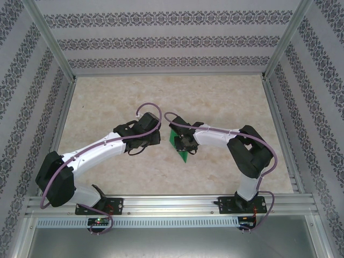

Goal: Fold a paper plane with a square sheet of paper (pick it up from the middle)

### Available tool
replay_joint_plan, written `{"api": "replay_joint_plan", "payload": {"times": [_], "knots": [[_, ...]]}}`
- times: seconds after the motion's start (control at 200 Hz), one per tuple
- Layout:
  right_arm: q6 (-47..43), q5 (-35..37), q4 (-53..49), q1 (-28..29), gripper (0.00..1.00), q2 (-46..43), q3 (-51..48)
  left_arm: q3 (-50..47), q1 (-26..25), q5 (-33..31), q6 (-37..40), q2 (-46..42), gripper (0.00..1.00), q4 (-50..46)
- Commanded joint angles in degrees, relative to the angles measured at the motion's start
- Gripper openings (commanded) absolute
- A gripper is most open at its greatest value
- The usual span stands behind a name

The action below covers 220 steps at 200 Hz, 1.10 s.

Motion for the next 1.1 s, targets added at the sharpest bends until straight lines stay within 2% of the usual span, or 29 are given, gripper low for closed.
{"api": "replay_joint_plan", "payload": {"times": [0.0,0.465,0.719,0.839,1.094], "knots": [[-0.4,1.7,-1.7,0.8,0.26,-2.0,2.6,0.3,0.6,0.3,-0.4,0.7,0.31,2.3],[2.1,-0.3,0.7,0.9,0.26,5.8,0.2,0.3,0.6,0.2,-0.3,0.9,0.31,2.0],[1.5,1.0,-1.6,0.9,0.30,-1.4,2.6,0.6,0.6,0.2,-0.3,1.0,0.30,2.0],[1.3,2.9,-2.5,0.9,0.42,-6.4,2.9,0.4,0.6,-0.2,-0.3,0.5,0.31,2.1],[0.2,8.2,-2.3,1.0,0.53,-19.6,0.7,-0.2,0.6,-1.8,-0.1,-0.7,0.31,2.4]]}}
